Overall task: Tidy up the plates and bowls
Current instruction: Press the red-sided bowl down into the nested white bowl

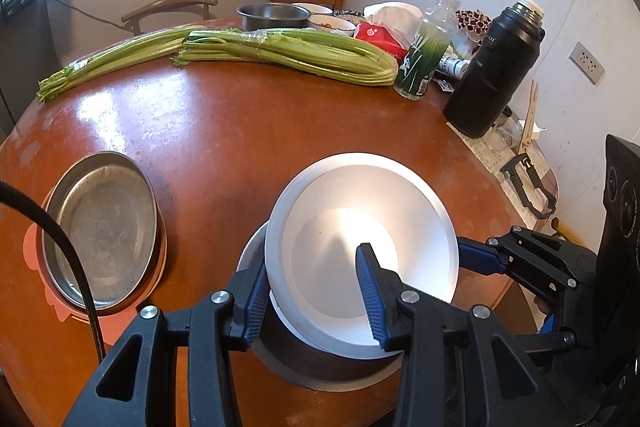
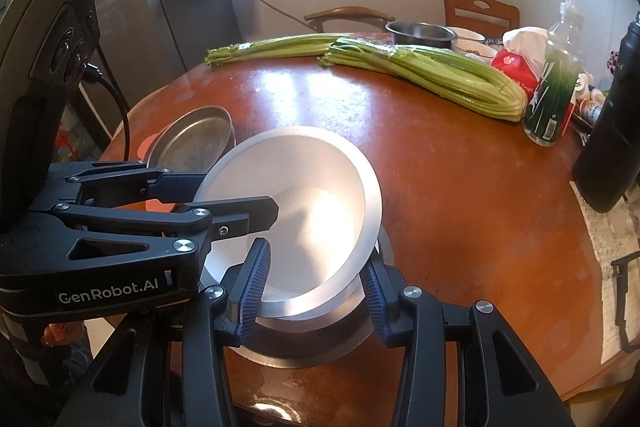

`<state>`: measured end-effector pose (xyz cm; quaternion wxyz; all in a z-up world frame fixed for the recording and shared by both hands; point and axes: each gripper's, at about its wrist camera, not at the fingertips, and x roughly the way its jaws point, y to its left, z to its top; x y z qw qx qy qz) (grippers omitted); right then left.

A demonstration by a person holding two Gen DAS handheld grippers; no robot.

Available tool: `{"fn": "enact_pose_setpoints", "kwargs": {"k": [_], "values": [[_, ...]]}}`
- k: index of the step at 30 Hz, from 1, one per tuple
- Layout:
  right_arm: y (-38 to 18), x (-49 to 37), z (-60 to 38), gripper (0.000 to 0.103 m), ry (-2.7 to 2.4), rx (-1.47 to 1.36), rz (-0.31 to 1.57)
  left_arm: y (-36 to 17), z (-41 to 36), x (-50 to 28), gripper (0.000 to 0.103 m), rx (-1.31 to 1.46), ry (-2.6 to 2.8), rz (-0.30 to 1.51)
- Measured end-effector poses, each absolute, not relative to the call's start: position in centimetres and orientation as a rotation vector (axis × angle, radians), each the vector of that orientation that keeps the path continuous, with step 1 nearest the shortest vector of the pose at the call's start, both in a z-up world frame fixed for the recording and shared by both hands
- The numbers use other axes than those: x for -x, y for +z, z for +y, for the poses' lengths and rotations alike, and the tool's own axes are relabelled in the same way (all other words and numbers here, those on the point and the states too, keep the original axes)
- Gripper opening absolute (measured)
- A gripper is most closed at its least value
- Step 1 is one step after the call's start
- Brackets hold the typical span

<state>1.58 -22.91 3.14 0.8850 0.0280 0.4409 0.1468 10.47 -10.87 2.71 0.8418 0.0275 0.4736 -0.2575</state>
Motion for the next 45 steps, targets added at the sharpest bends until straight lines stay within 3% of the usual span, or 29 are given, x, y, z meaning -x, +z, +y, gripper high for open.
{"fn": "enact_pose_setpoints", "kwargs": {"k": [45], "values": [[1.2,-2.6,-22.3,0.047,0.296,0.012,0.986,-0.1,-10.8,-11.3,0.041,-0.085,-0.515,1.069]]}}
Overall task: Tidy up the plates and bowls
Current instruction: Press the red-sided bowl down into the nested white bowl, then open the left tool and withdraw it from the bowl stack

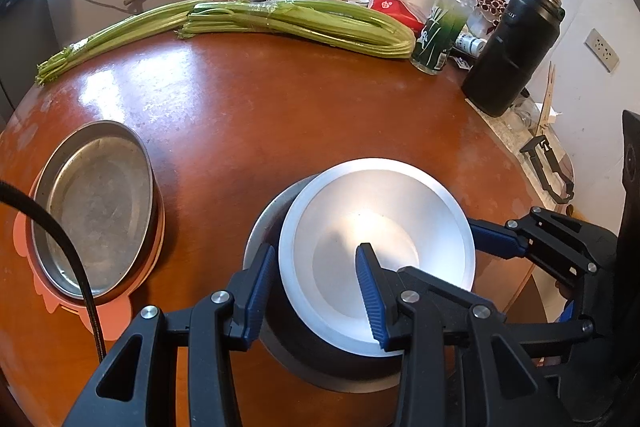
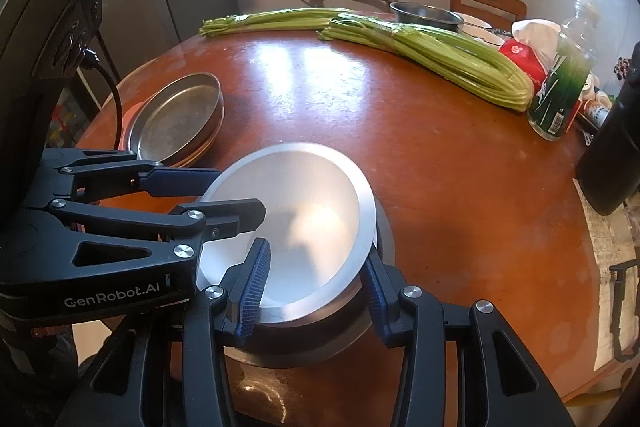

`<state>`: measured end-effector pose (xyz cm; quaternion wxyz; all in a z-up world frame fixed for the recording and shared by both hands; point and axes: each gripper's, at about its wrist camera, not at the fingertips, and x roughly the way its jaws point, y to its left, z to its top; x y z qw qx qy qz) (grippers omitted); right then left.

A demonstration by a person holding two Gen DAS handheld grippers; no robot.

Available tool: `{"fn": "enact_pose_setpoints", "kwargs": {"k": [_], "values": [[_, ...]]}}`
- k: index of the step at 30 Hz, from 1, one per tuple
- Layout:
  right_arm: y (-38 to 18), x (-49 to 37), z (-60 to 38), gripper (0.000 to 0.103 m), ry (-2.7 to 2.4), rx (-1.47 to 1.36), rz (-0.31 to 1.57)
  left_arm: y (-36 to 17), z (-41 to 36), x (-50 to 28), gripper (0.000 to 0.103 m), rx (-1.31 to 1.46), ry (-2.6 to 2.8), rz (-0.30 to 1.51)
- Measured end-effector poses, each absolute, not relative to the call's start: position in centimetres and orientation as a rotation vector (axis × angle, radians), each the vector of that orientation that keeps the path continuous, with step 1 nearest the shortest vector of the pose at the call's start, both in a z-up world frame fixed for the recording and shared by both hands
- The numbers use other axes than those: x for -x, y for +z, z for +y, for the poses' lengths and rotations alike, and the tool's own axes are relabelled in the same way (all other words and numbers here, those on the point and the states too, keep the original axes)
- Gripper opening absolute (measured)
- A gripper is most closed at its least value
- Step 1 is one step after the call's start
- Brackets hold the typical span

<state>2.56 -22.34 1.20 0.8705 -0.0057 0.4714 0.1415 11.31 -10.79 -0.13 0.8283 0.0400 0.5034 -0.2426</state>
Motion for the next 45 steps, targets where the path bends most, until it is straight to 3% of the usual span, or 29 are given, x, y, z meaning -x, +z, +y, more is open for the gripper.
{"fn": "enact_pose_setpoints", "kwargs": {"k": [45], "values": [[1.7,-2.3,-22.0,0.047,0.295,0.033,0.964,0.9,-9.6,-11.1,0.042,-0.048,-0.516,1.040]]}}
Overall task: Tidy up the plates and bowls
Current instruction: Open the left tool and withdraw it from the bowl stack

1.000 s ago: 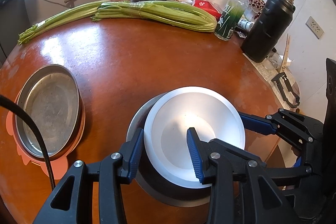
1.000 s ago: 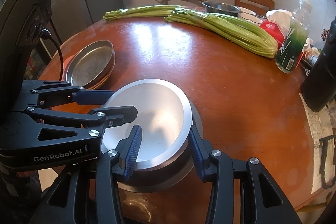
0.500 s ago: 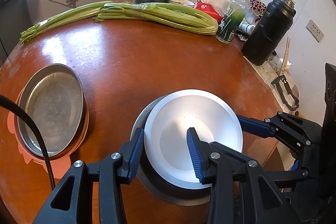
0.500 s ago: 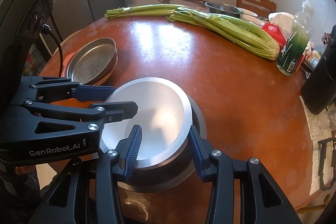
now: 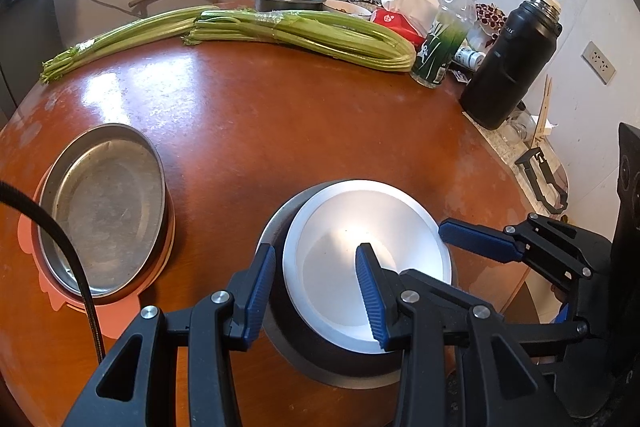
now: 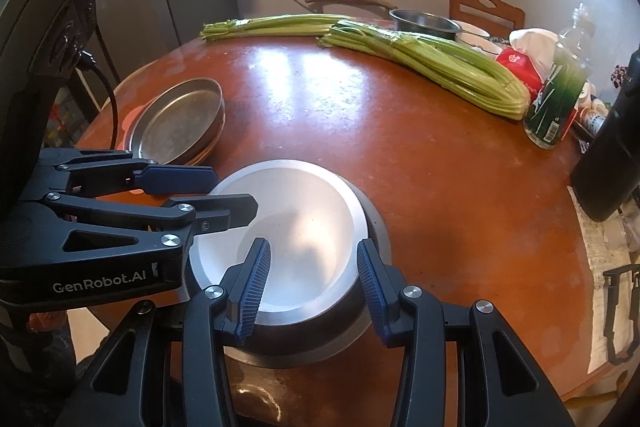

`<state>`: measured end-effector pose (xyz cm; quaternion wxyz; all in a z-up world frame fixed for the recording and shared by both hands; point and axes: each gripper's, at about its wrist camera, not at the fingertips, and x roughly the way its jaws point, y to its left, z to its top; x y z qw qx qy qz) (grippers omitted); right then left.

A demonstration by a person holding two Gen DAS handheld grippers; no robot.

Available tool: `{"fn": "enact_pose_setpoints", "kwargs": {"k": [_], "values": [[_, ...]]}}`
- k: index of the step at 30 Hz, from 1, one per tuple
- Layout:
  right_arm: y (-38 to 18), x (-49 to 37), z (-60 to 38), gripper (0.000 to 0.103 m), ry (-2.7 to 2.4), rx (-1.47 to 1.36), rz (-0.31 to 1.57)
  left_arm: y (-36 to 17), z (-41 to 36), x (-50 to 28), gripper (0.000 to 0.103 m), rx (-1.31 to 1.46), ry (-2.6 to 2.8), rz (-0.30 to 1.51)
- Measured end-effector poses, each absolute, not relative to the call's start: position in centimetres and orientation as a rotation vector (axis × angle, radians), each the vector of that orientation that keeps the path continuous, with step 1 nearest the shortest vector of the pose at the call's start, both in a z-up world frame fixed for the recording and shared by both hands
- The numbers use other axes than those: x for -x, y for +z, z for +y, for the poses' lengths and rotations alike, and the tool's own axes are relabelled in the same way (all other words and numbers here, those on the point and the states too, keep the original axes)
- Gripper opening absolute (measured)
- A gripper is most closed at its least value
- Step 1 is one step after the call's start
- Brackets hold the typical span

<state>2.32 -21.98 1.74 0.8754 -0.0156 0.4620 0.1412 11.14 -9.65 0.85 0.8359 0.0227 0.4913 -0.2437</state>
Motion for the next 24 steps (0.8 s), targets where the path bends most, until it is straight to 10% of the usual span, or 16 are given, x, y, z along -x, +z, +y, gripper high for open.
{"fn": "enact_pose_setpoints", "kwargs": {"k": [24], "values": [[5.7,-1.6,-23.4,0.052,0.239,0.032,0.842,4.9,-8.2,-9.2,0.047,-0.042,-0.469,0.916]]}}
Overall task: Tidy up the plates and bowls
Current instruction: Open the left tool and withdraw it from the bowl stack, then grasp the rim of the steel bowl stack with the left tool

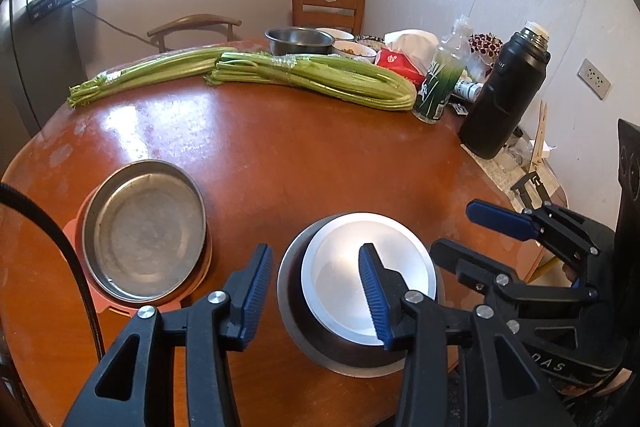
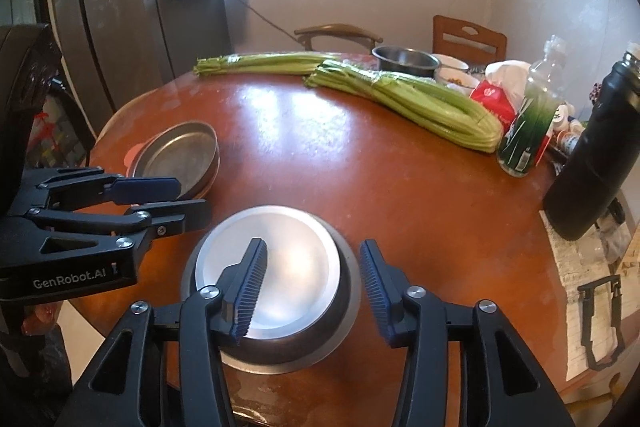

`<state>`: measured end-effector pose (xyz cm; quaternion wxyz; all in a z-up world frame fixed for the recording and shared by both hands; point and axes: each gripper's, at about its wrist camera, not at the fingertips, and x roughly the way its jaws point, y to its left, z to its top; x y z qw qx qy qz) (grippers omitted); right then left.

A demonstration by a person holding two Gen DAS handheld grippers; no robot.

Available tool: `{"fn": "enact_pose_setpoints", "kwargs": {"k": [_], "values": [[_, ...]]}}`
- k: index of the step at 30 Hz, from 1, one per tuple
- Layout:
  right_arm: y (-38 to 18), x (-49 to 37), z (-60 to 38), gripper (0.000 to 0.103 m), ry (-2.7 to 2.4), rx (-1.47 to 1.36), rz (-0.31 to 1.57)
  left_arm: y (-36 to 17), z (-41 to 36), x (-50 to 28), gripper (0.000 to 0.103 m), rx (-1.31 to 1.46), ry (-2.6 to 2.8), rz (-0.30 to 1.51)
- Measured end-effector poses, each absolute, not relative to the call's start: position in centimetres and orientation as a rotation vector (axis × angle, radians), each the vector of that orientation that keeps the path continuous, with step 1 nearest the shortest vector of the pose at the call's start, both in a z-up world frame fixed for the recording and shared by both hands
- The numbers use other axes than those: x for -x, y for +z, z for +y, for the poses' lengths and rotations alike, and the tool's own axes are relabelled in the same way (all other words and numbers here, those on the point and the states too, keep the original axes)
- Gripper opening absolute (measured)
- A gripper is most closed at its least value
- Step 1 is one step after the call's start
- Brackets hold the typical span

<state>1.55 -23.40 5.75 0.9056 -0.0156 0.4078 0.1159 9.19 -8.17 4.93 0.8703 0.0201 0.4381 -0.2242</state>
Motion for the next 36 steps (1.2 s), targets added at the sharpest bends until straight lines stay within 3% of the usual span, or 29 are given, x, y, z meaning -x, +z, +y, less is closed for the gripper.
{"fn": "enact_pose_setpoints", "kwargs": {"k": [19,36], "values": [[4.0,-2.4,-25.6,0.064,0.209,-0.019,0.873,3.3,-8.9,-9.9,0.051,-0.039,-0.433,0.979],[1.2,-2.6,-26.4,0.066,0.247,-0.102,0.933,1.0,-9.2,-9.9,0.051,0.003,-0.436,1.044]]}}
